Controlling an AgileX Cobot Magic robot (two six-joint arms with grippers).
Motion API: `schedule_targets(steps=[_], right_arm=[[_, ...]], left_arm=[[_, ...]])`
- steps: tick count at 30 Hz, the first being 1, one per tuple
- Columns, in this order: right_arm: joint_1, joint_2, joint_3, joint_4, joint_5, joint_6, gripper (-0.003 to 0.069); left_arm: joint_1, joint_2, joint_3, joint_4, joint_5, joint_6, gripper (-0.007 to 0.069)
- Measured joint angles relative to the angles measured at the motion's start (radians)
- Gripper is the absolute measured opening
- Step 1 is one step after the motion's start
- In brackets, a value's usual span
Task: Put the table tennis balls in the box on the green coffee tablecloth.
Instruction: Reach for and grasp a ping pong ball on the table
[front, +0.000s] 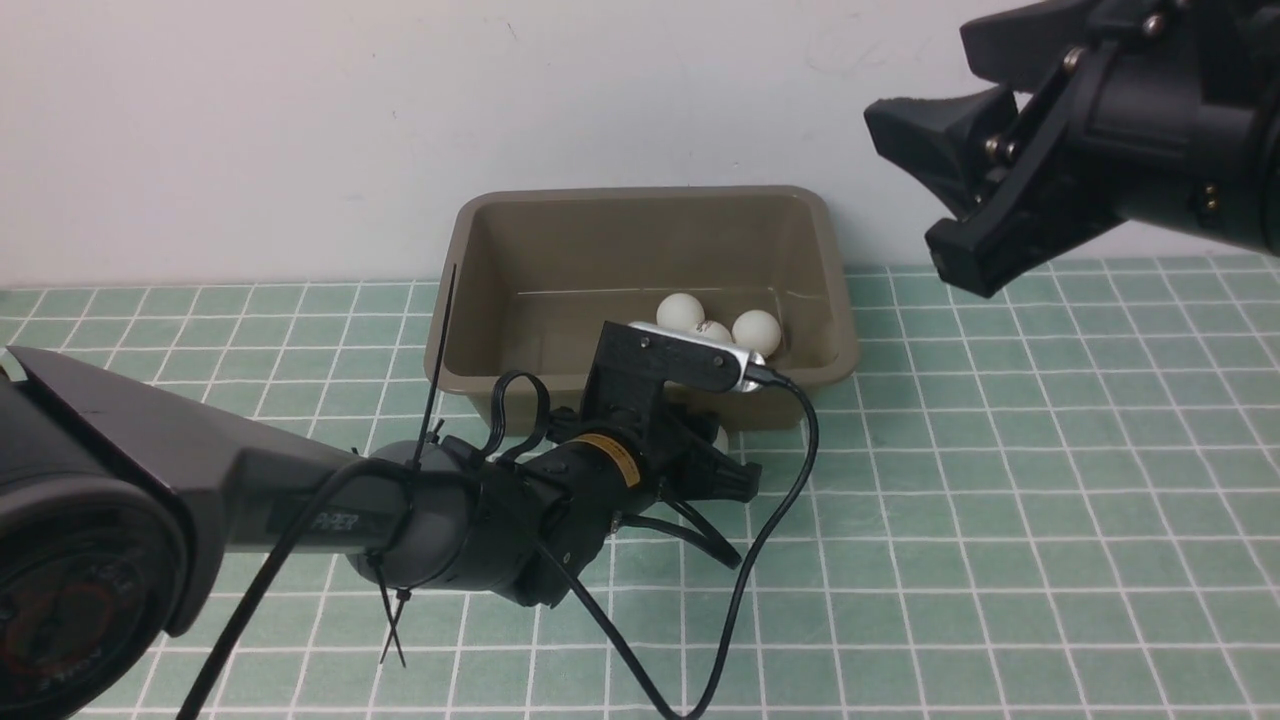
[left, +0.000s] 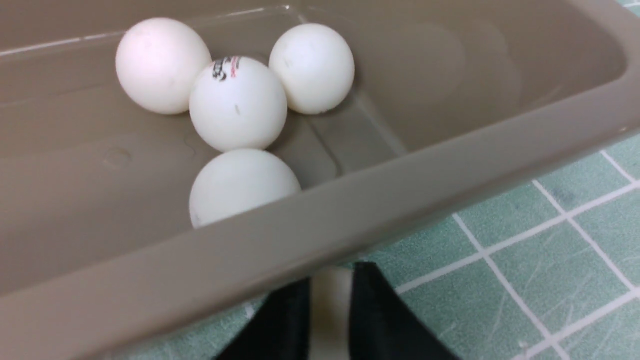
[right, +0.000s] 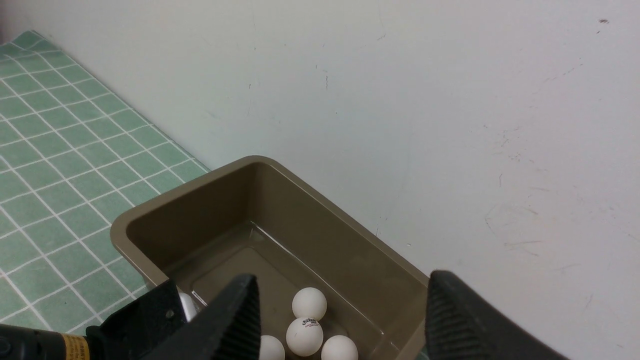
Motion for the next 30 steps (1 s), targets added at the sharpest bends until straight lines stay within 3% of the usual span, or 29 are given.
schedule_targets(steps=[5,18,20,21,22,26,30], right_arm=[[0.0,0.0,0.0,0.0,0.0,0.0,0.0412],[0.0,0.0,0.0,-0.016,0.0,-0.002,0.0412],[0.0,0.0,0.0,-0.019,0.0,-0.002,0.0412],[0.0,0.0,0.0,-0.019,-0.001,-0.002,0.0412],[0.0,0.0,0.0,-0.02,-0.001,-0.002,0.0412],[0.0,0.0,0.0,-0.023,-0.023,-0.002,0.0412],[0.0,0.0,0.0,-0.033,-0.03,-0.002,0.0411]], left_arm=[[0.0,0.0,0.0,0.005,-0.003,0.0,0.0008],[0.0,-0.001,0.0,0.095,0.006,0.0,0.0008],[0.0,-0.001,0.0,0.123,0.01,0.0,0.0033],[0.0,-0.001,0.0,0.179,0.011,0.0,0.0115],[0.0,-0.001,0.0,0.183,0.011,0.0,0.0115],[0.0,-0.001,0.0,0.233,0.011,-0.034,0.0305],[0.0,-0.001,0.0,0.24,0.02,-0.06,0.043]])
